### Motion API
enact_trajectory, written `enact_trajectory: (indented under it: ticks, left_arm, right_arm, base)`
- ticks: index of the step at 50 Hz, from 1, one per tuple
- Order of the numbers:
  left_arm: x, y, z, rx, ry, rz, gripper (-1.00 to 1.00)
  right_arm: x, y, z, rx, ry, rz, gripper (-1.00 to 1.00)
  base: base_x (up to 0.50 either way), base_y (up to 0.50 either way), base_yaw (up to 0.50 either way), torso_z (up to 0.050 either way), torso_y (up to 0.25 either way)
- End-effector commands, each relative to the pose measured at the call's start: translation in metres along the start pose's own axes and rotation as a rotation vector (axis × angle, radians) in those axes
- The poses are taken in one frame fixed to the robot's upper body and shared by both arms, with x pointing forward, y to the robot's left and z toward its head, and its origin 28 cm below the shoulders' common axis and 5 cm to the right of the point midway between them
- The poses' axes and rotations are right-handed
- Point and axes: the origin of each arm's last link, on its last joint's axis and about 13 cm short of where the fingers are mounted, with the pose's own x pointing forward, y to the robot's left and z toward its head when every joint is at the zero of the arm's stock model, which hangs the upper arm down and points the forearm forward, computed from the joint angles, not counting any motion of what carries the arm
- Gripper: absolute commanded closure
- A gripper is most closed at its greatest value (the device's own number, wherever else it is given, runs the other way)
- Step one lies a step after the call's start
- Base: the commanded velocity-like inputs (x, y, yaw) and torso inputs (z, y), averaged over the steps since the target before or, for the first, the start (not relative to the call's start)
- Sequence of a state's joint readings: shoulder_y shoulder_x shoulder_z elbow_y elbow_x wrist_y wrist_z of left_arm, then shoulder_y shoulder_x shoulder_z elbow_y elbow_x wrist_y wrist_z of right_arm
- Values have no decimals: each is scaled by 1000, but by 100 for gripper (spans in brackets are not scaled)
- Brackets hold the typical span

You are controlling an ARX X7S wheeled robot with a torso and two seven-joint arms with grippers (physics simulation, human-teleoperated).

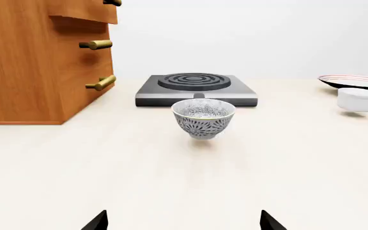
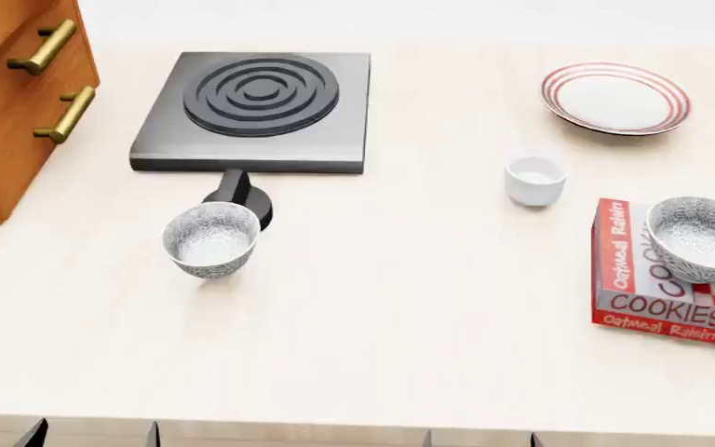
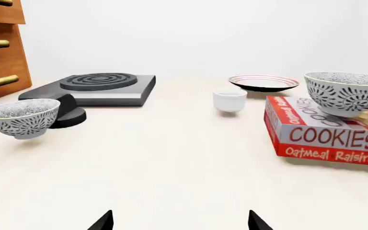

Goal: Pick the akita bowl on the cookies box and place it on the plate.

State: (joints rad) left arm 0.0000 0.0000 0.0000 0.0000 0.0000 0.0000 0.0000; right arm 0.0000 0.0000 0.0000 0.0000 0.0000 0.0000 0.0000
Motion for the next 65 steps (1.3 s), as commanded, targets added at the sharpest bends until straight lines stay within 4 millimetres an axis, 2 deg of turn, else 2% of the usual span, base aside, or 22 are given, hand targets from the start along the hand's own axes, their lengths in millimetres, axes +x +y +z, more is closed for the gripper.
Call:
enact_trajectory:
  ticks: [1,10,21,24,27,30,34,46,57,65]
  left_arm:
    - [0,0,0,2,-3,1,-100]
    - [0,3,-2,39,-1,6,-100]
    - [-3,2,1,27,-7,7,-100]
    - [-5,3,12,20,-34,16,-100]
    - [-9,3,35,4,-92,25,-100]
    - [-11,4,50,-10,-122,26,-100]
    - [-16,5,75,-21,-173,29,-100]
    - [-31,8,112,-44,-256,28,-100]
    - [-38,8,126,-58,-290,16,-100]
    - [-40,8,129,-65,-296,10,-100]
  right_arm:
    - [0,1,0,-1,3,3,-100]
    - [2,6,2,31,1,27,-100]
    - [-3,1,13,91,-49,-23,-100]
    - [-3,3,21,78,-70,-23,-100]
    - [-5,3,46,57,-145,-15,-100]
    - [-9,3,61,56,-182,-9,-100]
    - [-16,3,90,46,-262,-6,-100]
    - [-34,5,136,-4,-381,-40,-100]
    - [-40,5,147,-17,-424,-52,-100]
    - [-42,4,149,-6,-446,-54,-100]
  base:
    - [0,0,0,0,0]
    - [0,0,0,0,0]
    - [0,0,0,0,0]
    - [0,0,0,0,0]
    - [0,0,0,0,0]
    - [0,0,0,0,0]
    - [0,0,0,0,0]
    - [0,0,0,0,0]
    - [1,0,0,0,0]
    - [490,0,0,0,0]
